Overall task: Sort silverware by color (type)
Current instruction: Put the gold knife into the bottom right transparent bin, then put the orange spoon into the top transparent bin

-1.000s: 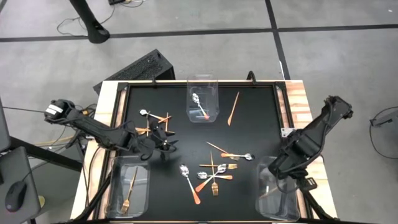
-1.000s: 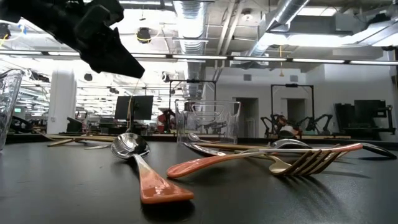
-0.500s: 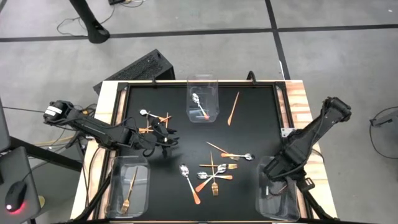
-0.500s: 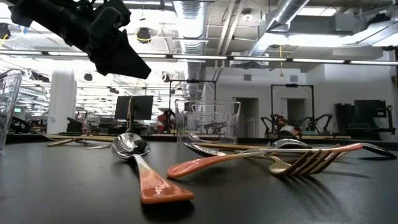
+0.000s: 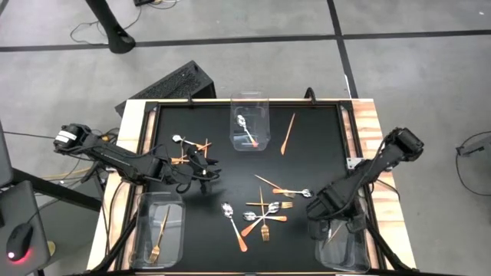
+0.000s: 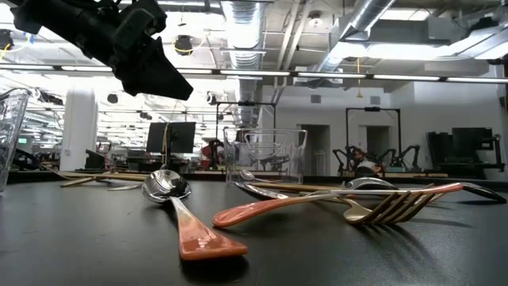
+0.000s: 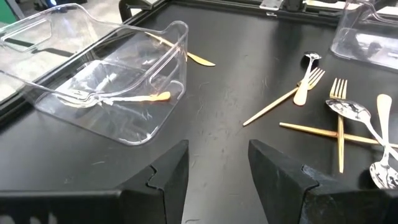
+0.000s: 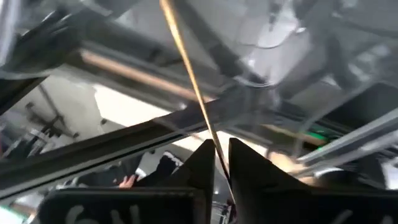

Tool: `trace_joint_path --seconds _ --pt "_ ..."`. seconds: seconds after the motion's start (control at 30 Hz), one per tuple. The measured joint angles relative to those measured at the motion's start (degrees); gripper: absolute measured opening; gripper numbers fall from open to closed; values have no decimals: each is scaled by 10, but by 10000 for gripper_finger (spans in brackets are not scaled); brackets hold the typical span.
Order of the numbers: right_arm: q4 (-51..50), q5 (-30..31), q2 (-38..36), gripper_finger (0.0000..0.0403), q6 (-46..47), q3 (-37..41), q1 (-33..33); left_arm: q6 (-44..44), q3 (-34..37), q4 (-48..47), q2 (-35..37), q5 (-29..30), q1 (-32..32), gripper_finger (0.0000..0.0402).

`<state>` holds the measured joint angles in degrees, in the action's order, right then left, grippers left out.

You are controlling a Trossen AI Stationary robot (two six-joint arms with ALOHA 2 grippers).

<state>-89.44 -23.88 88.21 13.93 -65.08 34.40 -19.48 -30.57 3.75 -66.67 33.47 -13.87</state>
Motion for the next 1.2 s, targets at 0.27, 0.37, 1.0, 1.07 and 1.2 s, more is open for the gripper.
trace_joint_path --seconds 0.27,0.37,1.0,1.07,1.2 --pt "-2 35 -40 146 55 -1 -33 13 0 0 0 1 0 155" --pt "-3 60 -65 182 82 -1 -43 13 0 -2 0 2 0 155" --pt "379 449 -95 187 205 -1 -148 28 0 -31 0 -3 0 155" --pt "418 450 -82 186 182 -1 -161 28 0 -32 0 -11 0 155" --pt "484 450 -53 184 156 -1 -187 27 0 -40 0 -25 -2 155"
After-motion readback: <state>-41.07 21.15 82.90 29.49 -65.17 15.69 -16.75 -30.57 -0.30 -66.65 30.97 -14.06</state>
